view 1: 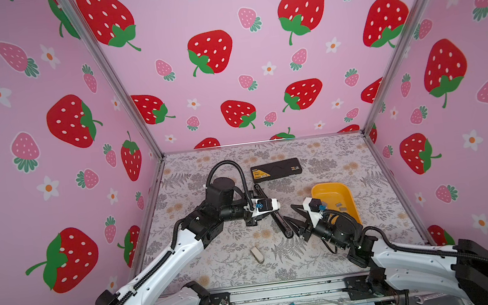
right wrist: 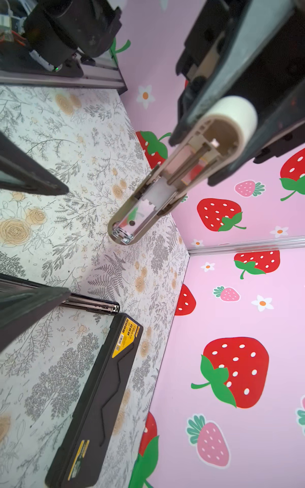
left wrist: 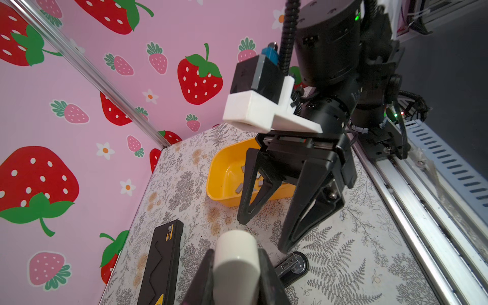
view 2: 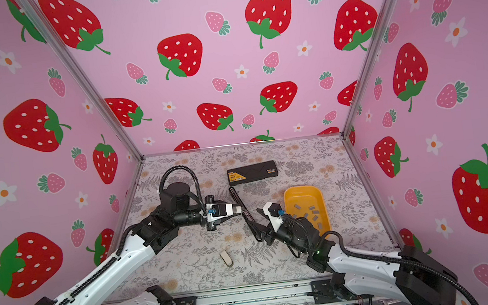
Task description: Load the staples into the stapler
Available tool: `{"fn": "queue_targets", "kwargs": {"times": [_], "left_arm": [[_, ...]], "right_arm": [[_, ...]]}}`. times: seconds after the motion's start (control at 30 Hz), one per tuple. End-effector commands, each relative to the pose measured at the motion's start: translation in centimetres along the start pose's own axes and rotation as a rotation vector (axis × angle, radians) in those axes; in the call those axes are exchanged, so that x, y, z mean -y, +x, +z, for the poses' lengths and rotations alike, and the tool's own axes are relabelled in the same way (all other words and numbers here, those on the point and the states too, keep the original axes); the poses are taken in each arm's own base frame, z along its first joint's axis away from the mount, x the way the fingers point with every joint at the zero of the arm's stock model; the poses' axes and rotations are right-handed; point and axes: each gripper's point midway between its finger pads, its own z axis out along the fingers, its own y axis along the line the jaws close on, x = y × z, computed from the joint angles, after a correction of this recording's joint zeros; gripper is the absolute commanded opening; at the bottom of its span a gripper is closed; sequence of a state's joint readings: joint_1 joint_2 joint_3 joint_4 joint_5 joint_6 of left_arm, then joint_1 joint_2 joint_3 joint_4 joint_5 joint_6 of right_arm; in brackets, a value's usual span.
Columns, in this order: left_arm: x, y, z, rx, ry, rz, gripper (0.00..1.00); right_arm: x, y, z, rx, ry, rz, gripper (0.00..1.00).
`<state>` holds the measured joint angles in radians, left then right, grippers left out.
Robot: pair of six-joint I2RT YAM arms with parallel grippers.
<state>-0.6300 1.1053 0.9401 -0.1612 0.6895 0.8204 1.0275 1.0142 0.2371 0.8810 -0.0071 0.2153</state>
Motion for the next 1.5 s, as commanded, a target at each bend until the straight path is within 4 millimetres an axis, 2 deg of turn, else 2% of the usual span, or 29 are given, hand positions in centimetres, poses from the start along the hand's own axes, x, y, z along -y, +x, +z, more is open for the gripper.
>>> {"fn": "queue_targets", "kwargs": {"times": [0.0,0.27,0.43,0.67,0.9,1.13,1.47], "left_arm": [[1.0,-0.9,-0.6,0.037,0.051,0.047,0.0],[4.6,-1.2,0.3,0.046,0.282,0.038,0.0],[5.7,-1.5,0.9,0.049,0.318,0.043,0.0],[6.5,-1.9,1.3,0.061,0.349,0.045,0.0],[6.3,-1.8,1.2,0.054,0.338,0.055,0.0],[3.7,-0.9,-0.2,0.047,0.248,0.034,0.0],[3.8,-0.7,0.0,0.052,0.257,0.032,0.0]], "right_arm": [[-1.1,-1.7,0.0,0.08,-0.052,-0.092,0.57],[-2.6,-1.4,0.5,0.064,-0.11,-0.136,0.59],[-4.6,-1.5,1.0,0.05,-0.197,-0.15,0.64],[-6.3,-0.6,1.6,0.014,-0.264,-0.167,0.67],[-6.6,-0.6,1.6,0.003,-0.273,-0.168,0.68],[-4.0,-0.1,1.3,-0.01,-0.122,-0.156,0.75],[-5.5,-0.2,1.1,0.001,-0.212,-0.165,0.84]]}}
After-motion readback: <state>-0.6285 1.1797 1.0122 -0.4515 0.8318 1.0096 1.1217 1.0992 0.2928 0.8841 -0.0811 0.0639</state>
